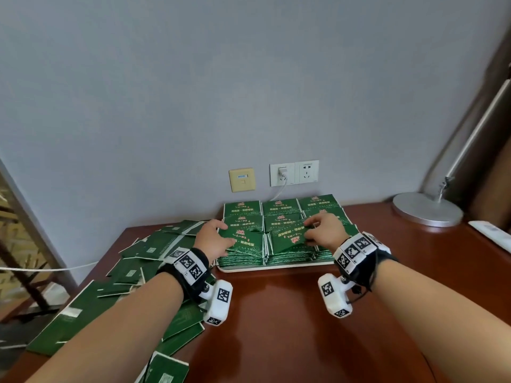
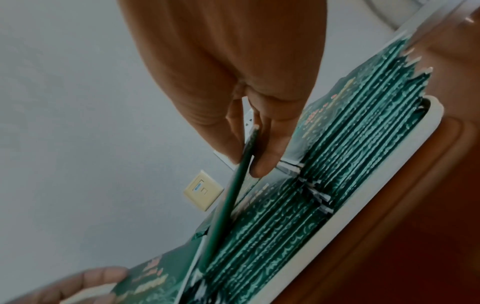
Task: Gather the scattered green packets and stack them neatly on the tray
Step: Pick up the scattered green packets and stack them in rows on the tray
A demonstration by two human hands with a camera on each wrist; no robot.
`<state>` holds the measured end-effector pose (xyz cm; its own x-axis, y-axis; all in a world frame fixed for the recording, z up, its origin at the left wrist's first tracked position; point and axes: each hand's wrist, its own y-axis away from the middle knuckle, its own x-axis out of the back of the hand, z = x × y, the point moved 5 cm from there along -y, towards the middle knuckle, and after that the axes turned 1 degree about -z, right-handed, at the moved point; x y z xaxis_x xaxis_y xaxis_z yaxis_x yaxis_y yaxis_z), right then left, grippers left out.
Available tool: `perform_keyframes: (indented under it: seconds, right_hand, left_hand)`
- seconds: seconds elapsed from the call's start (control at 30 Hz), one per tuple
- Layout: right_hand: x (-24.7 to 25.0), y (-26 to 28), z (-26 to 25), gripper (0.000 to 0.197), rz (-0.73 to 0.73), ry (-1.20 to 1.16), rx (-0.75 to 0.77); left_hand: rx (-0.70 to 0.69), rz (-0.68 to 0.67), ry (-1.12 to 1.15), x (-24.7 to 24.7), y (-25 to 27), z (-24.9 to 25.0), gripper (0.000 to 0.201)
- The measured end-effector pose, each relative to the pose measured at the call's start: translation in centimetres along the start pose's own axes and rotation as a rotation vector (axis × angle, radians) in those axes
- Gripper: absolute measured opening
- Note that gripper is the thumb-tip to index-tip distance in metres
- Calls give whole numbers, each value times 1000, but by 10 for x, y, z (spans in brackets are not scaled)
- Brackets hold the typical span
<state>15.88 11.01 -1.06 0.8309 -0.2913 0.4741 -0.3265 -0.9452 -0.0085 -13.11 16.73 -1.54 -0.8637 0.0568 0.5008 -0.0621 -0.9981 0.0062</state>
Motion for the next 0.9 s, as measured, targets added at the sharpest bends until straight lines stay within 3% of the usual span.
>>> perform_keyframes:
  seconds: [0.1, 0.3, 0.9]
  right_hand:
    - [0, 1, -3, 29, 10, 249, 58]
    - [-5, 1, -3, 36, -2, 425, 96]
    - [-11, -4, 4, 37, -40, 605, 151]
  left_hand:
    - [-81, 74, -208, 1, -3, -1, 39]
    - [-111, 77, -433, -2, -10, -7, 41]
    - [-82, 15, -603, -8, -17, -11, 45]
